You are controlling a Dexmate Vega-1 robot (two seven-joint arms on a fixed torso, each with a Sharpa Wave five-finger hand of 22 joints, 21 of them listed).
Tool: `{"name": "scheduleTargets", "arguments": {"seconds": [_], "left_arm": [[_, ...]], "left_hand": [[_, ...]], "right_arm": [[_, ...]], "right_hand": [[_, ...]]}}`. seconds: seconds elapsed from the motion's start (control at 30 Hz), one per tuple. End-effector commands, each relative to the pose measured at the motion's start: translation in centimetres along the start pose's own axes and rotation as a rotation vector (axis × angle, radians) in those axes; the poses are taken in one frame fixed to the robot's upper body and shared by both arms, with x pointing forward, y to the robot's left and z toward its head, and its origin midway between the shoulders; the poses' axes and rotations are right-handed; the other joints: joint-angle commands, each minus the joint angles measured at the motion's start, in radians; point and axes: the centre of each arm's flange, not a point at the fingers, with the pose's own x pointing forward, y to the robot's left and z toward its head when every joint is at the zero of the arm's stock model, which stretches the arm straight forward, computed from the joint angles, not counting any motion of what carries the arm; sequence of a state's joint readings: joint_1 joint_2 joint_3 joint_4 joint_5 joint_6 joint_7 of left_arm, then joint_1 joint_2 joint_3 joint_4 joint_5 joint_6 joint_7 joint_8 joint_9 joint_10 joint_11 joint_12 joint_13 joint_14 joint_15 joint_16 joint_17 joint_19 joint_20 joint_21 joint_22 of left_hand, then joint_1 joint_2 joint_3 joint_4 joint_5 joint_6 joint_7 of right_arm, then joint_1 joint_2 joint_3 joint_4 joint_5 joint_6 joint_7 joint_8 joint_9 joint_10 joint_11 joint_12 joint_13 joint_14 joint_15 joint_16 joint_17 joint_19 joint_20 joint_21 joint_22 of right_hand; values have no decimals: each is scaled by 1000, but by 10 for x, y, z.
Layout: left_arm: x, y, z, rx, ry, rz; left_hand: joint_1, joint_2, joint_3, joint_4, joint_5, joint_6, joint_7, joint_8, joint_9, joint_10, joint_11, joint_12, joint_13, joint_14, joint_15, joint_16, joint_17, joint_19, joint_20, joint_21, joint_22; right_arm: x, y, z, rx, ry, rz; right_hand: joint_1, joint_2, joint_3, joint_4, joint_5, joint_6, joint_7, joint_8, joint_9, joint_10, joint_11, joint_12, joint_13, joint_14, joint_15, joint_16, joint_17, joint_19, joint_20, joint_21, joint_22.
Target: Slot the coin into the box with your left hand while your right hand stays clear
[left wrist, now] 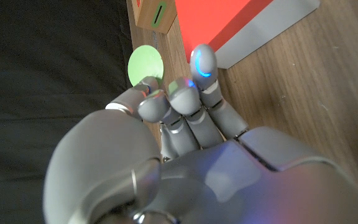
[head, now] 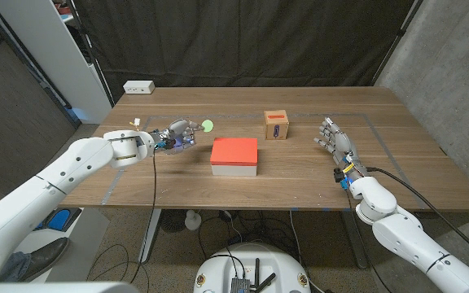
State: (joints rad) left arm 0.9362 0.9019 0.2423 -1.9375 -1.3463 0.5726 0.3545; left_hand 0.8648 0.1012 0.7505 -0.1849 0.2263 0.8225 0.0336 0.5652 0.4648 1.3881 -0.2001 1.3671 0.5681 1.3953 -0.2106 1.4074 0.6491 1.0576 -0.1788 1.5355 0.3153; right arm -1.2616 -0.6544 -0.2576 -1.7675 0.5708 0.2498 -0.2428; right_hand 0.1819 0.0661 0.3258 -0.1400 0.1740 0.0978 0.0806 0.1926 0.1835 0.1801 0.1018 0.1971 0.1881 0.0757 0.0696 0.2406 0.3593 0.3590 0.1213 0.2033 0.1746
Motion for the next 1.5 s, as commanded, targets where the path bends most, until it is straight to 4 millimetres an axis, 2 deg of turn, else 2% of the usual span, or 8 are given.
{"name": "scheduleTargets", "arguments": {"seconds": [0.03,0.67,1.0,1.1,1.23,1.5], "left_arm": [[-11,-13,10,110,-147,59],[-19,-40,32,352,-349,164],[-22,-52,42,442,-381,229],[-22,-58,47,481,-386,246],[-20,-66,53,540,-393,267],[-18,-82,65,652,-398,298]], "left_hand": [[9,-2,5,3,7,61,7,39,11,7,1,-4,-7,9,0,1,4,-3,-37,10,0],[19,-6,5,3,8,76,13,44,-4,10,5,18,13,15,1,24,13,4,-37,16,1],[23,-10,3,2,9,83,14,47,-9,13,5,21,4,9,1,20,0,6,-36,16,1],[25,-11,2,2,10,86,15,48,-12,10,11,24,7,10,1,21,-4,8,-36,17,1],[27,-12,1,2,10,89,14,50,-14,8,4,35,18,16,2,30,0,7,-36,15,0],[27,-13,-1,3,11,94,14,51,-19,12,11,33,6,11,2,31,-2,10,-36,16,-2]], "right_arm": [[-4,1,0,7,-8,-7],[-9,-4,-2,33,-15,-33],[-12,-6,-3,39,-21,-39],[-13,-7,-3,43,-23,-43],[-14,-8,-4,45,-23,-45],[-17,-10,-5,52,-23,-53]], "right_hand": [[8,0,6,-1,5,9,1,4,2,7,1,7,6,8,-2,4,2,8,0,4,5],[8,0,6,-1,5,9,1,4,2,7,1,7,6,8,-2,4,2,8,0,4,5],[8,0,6,-1,5,9,1,4,2,7,1,7,6,8,-2,4,2,8,0,4,5],[8,0,6,-1,5,9,1,4,2,7,1,7,6,8,-2,4,2,8,0,4,5],[8,0,6,-1,5,9,1,4,2,7,1,7,6,8,-2,4,2,8,0,4,5],[8,0,6,-1,5,9,1,4,2,7,1,7,6,8,-2,4,2,8,0,4,5]]}}
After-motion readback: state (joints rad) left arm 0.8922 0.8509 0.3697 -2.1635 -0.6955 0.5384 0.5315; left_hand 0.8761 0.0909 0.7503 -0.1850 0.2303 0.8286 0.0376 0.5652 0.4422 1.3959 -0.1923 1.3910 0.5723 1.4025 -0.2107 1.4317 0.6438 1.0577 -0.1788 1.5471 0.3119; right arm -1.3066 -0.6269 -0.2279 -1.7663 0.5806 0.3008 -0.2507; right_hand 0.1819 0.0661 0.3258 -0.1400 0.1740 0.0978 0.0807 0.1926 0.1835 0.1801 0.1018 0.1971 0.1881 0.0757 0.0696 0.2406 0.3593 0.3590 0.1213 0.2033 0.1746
